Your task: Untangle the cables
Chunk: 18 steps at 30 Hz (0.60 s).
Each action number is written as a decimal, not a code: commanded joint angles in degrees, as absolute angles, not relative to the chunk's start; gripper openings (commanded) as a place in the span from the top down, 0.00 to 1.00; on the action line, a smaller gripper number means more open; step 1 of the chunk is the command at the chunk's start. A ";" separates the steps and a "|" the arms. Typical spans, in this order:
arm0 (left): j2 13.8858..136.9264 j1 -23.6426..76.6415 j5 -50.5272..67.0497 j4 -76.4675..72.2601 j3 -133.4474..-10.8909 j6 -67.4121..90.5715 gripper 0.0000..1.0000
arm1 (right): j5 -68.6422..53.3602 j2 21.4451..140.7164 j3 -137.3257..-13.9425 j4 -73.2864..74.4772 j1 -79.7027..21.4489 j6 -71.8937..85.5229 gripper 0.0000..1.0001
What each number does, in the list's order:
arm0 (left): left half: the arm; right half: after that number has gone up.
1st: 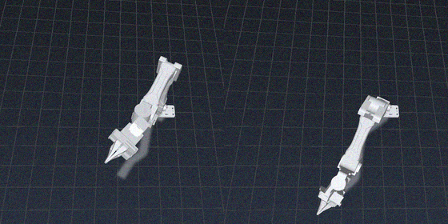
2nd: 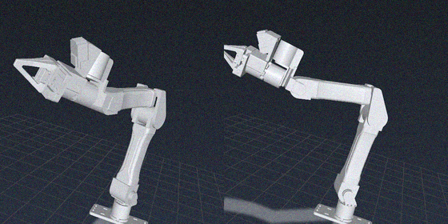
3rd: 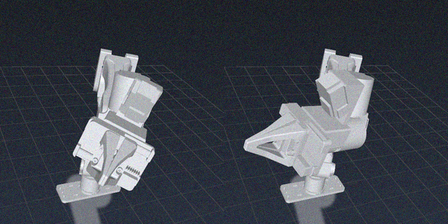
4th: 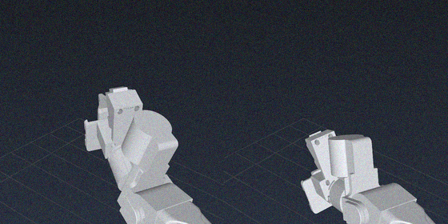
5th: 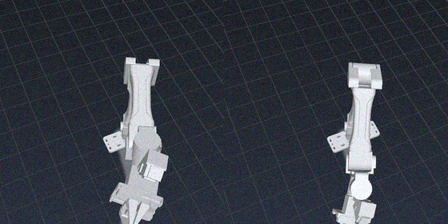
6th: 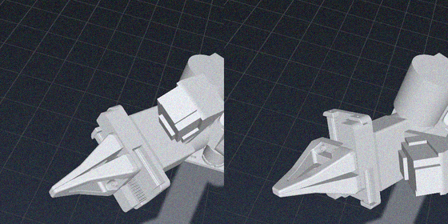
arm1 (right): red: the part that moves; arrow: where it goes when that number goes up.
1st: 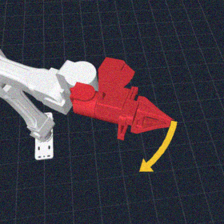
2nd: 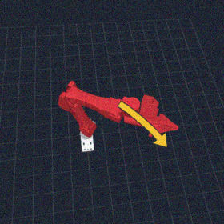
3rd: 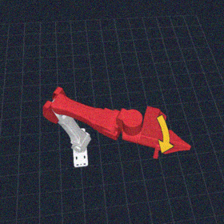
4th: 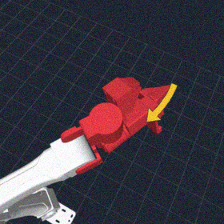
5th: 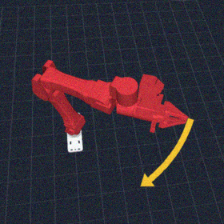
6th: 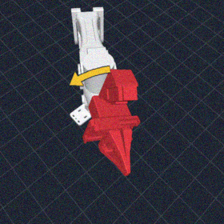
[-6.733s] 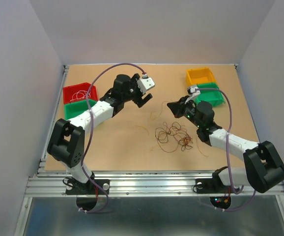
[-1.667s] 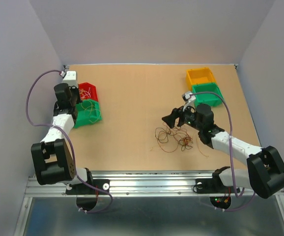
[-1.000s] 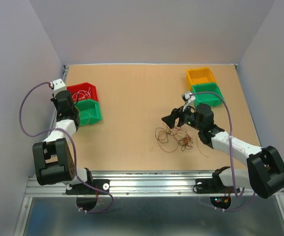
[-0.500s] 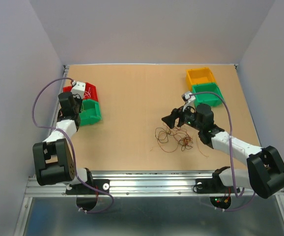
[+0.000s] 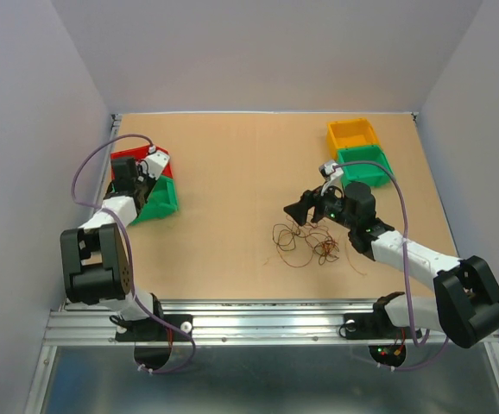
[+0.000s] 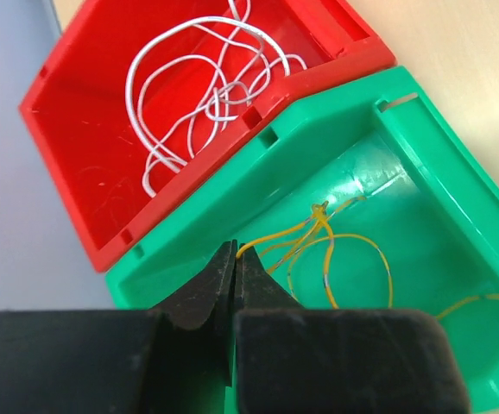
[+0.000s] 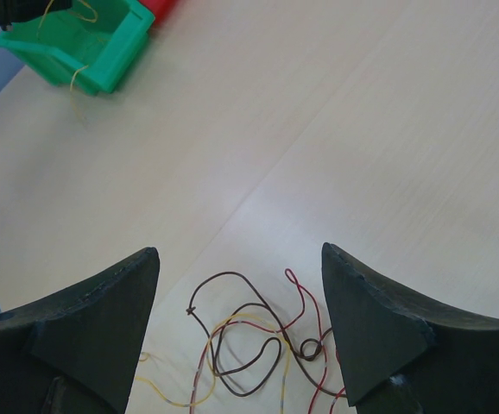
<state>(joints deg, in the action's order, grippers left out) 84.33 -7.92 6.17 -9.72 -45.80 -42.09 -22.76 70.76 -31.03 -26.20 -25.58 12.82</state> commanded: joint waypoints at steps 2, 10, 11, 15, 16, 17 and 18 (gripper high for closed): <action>87.54 -7.65 4.75 -5.71 -50.63 -44.12 0.72 | -23.82 70.22 -31.38 -29.62 -25.84 12.30 0.20; 77.27 -7.65 6.85 -8.79 -48.60 -41.93 0.43 | -23.99 70.58 -31.55 -29.71 -25.84 12.39 0.20; 76.39 -7.65 6.77 -8.35 -48.78 -42.10 0.42 | -23.99 70.58 -31.55 -29.79 -25.84 12.39 0.20; 72.08 -6.60 6.68 -5.63 -49.04 -42.45 0.39 | -24.08 70.58 -31.55 -29.79 -25.84 12.48 0.20; 71.11 -5.98 6.68 -4.06 -48.87 -42.89 0.39 | -24.08 70.49 -31.38 -29.71 -25.84 12.48 0.20; 69.54 -5.11 6.24 -2.91 -48.52 -44.37 0.39 | -24.08 70.49 -31.38 -29.71 -25.84 12.48 0.20; 68.74 -3.62 5.54 -1.77 -47.73 -44.91 0.39 | -24.08 70.49 -31.38 -29.71 -25.84 12.48 0.20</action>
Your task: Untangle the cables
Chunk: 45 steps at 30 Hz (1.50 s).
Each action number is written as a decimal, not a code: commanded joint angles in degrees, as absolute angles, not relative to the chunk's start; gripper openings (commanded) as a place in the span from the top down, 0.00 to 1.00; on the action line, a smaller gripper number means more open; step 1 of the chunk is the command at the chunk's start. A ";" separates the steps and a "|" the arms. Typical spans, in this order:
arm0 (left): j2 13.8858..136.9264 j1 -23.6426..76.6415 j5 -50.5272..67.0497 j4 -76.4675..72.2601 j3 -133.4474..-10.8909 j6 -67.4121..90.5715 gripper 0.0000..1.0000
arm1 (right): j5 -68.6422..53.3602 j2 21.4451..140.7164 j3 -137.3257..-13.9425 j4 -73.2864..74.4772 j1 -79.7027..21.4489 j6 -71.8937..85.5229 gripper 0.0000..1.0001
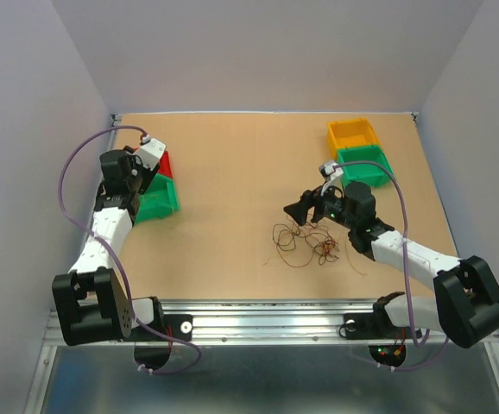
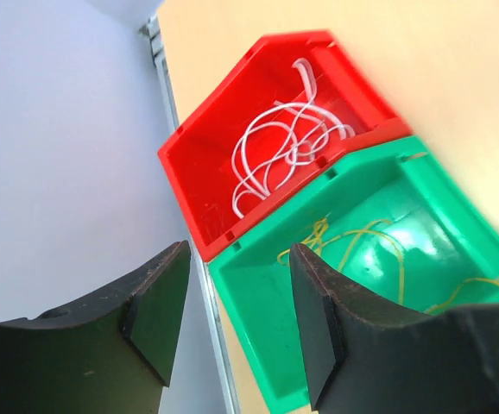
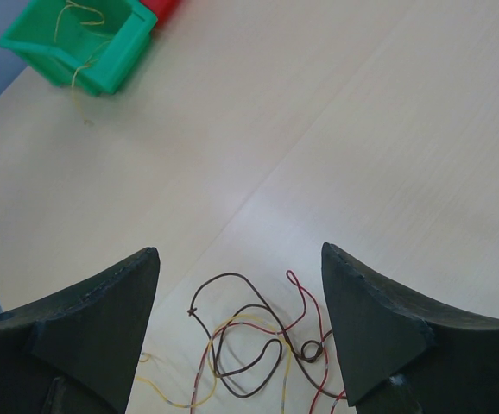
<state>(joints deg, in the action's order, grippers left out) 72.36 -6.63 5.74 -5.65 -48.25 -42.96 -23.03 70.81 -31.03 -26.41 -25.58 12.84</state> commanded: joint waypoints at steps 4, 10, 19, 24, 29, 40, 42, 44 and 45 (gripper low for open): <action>65.48 3.59 4.39 4.73 -45.88 -46.14 0.38 | -24.08 70.58 -31.55 -29.79 -25.84 12.57 0.20; 63.81 14.49 -2.98 9.57 -42.02 -41.33 0.37 | -23.82 70.49 -31.46 -29.71 -25.93 12.66 0.20; 75.32 19.78 -13.26 8.61 -41.49 -32.26 0.41 | -23.73 70.93 -31.73 -29.79 -25.84 13.01 0.20; 77.69 19.86 -14.77 5.98 -41.31 -29.10 0.41 | -23.73 71.10 -31.82 -29.71 -25.84 12.92 0.20; 81.29 19.95 -15.38 3.60 -41.04 -27.60 0.43 | -23.99 71.19 -31.82 -29.79 -25.84 12.75 0.20; 79.63 21.36 -17.58 3.52 -41.13 -27.69 0.55 | -23.91 70.84 -31.64 -29.71 -25.84 12.57 0.20; 79.98 21.27 -17.67 3.52 -41.13 -27.69 0.61 | -23.91 70.75 -31.64 -29.79 -25.84 12.57 0.20; 80.94 21.27 -17.93 2.91 -41.40 -27.77 0.62 | -23.99 70.75 -31.55 -29.79 -25.84 12.48 0.20; 81.38 21.27 -18.45 2.64 -41.48 -27.95 0.62 | -23.99 70.66 -31.64 -29.79 -25.84 12.48 0.20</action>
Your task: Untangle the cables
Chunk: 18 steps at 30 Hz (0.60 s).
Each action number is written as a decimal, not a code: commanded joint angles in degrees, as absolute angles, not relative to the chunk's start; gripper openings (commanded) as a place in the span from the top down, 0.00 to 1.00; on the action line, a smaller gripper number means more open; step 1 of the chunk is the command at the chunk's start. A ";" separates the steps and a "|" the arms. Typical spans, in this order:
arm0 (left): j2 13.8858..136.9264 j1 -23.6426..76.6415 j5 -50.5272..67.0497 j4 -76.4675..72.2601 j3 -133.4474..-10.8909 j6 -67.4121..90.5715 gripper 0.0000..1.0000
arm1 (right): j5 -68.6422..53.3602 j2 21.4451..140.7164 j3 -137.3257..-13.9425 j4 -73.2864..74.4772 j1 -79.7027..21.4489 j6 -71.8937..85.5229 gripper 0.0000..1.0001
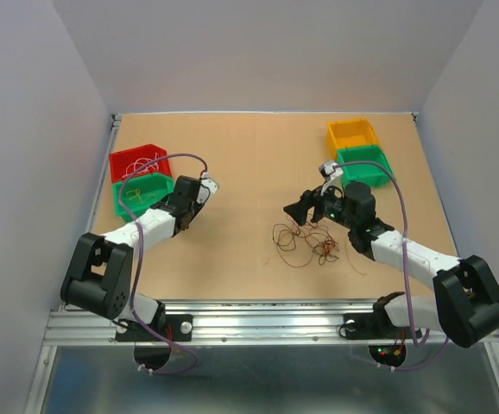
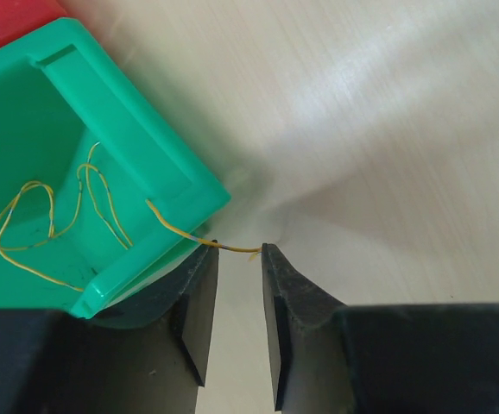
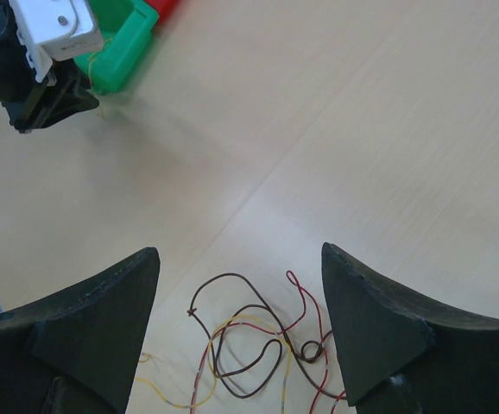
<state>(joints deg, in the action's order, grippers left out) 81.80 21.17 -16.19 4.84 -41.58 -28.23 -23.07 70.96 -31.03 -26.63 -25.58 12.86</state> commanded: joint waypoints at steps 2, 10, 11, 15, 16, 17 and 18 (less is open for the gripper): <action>82.87 21.27 -19.16 2.11 -42.10 -27.86 0.62 | -24.08 70.49 -31.55 -29.71 -25.84 12.48 0.20; 84.99 21.36 -19.42 1.14 -43.59 -28.12 0.91 | -24.26 70.05 -31.11 -29.79 -25.84 12.39 0.20; 84.82 21.36 -19.34 1.23 -43.59 -28.12 0.96 | -24.26 70.05 -31.11 -29.71 -25.93 12.39 0.20; 83.33 21.36 -19.07 2.11 -43.42 -28.47 1.00 | -24.26 70.14 -31.20 -29.79 -25.84 12.30 0.20; 82.89 21.36 -18.99 2.72 -43.42 -28.48 1.00 | -24.26 70.31 -31.29 -29.79 -25.84 12.30 0.20; 81.75 21.36 -18.72 3.07 -43.50 -28.56 1.00 | -24.34 70.31 -31.29 -29.71 -25.93 12.39 0.20; 80.96 21.27 -18.55 3.34 -43.51 -28.56 1.00 | -24.43 70.40 -31.29 -29.71 -25.84 12.31 0.20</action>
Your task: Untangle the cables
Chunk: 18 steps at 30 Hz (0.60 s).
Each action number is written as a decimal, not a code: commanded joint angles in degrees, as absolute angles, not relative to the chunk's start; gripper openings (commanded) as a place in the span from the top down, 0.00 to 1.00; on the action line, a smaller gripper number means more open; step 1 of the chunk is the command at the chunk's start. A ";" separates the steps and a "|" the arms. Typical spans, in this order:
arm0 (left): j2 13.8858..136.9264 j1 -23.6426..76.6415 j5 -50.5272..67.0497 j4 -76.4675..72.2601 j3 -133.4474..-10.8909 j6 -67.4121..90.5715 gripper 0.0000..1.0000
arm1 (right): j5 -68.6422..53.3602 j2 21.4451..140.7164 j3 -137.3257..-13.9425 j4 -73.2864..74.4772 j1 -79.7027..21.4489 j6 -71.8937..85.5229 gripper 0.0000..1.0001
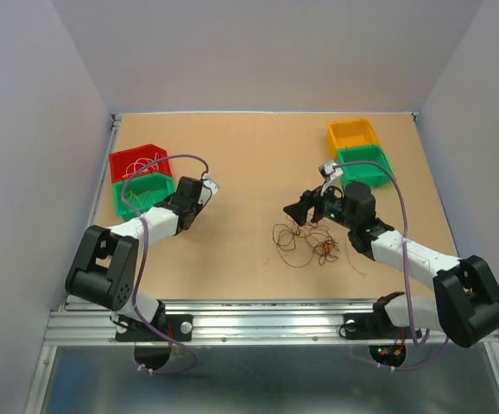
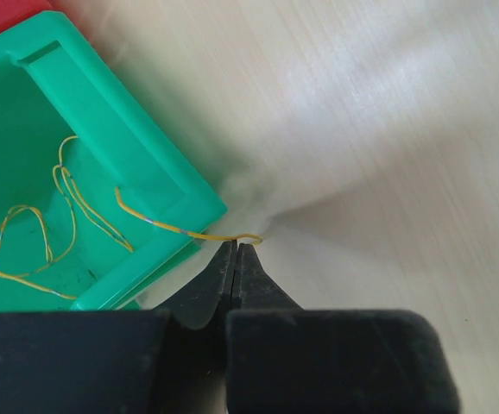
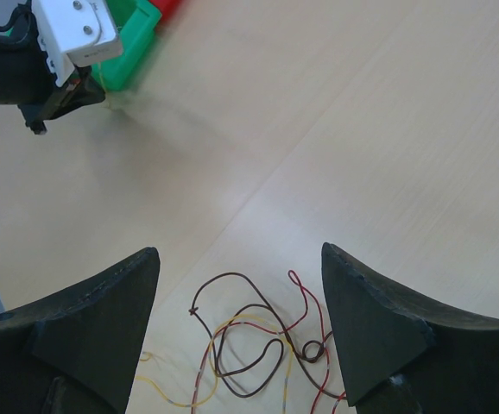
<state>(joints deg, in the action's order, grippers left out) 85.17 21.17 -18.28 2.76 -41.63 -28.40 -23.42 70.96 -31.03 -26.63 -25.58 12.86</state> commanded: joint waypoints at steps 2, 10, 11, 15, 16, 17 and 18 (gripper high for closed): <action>78.93 21.27 -17.32 4.39 -43.51 -28.21 0.93 | -24.35 70.49 -31.38 -29.71 -25.84 12.30 0.20; 74.71 21.18 -14.77 6.42 -42.45 -24.96 0.35 | -24.43 70.58 -31.29 -29.88 -25.84 12.31 0.20; 74.97 21.18 -14.50 6.59 -42.45 -24.09 0.35 | -24.43 70.58 -31.38 -29.80 -25.84 12.30 0.20; 75.85 21.27 -13.98 6.07 -41.49 -23.03 0.37 | -24.43 70.58 -31.38 -29.80 -25.84 12.48 0.20; 76.20 21.18 -13.80 5.80 -40.96 -23.11 0.39 | -24.52 70.58 -31.46 -29.88 -25.84 12.39 0.20; 76.72 21.27 -13.97 5.10 -40.78 -23.20 0.42 | -24.52 70.66 -31.46 -29.88 -25.84 12.39 0.20; 78.12 21.27 -15.80 5.01 -40.78 -23.12 0.44 | -24.61 70.58 -31.38 -29.88 -25.84 12.39 0.20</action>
<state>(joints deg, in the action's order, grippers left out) 76.42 21.17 -14.72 5.91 -41.69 -24.58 -23.66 70.96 -31.03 -26.63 -25.58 12.86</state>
